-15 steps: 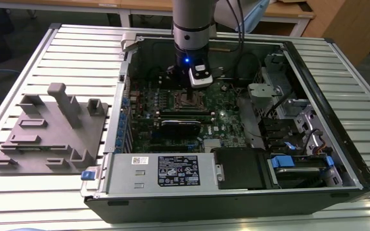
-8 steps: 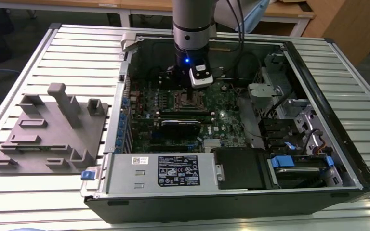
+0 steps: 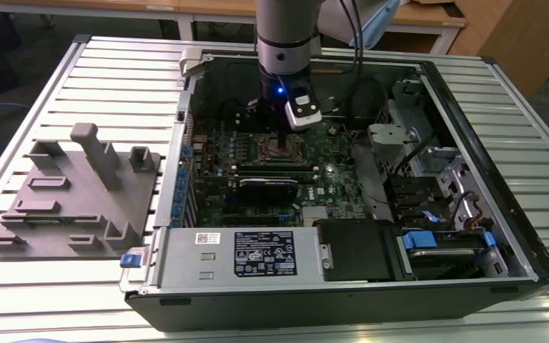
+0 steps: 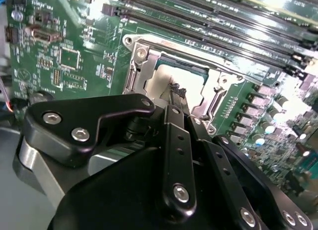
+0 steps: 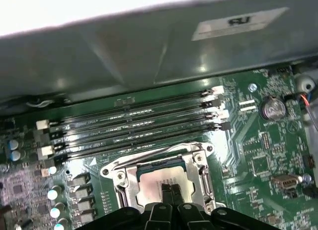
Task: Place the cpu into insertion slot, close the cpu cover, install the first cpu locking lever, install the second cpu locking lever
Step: 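Install the first cpu locking lever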
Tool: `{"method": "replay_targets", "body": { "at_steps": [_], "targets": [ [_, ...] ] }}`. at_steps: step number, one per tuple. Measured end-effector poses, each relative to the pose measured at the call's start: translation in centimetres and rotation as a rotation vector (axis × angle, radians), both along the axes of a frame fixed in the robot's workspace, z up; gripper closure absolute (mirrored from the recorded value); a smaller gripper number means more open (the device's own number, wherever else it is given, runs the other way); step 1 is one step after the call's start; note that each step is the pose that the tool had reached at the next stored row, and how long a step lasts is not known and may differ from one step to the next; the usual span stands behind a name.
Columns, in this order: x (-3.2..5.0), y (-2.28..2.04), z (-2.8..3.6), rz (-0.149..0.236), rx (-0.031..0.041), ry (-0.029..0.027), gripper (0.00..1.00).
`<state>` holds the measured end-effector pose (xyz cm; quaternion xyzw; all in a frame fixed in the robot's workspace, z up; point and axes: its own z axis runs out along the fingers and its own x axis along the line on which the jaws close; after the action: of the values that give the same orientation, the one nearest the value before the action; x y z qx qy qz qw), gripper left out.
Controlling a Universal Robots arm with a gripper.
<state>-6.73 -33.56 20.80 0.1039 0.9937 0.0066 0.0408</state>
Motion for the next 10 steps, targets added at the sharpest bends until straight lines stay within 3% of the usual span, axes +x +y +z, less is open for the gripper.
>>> {"method": "replay_targets", "body": {
  "at_steps": [10],
  "targets": [
    [-0.02, -0.12, -0.06, 0.108, -0.0034, -0.0006, 0.90]
  ]
}}
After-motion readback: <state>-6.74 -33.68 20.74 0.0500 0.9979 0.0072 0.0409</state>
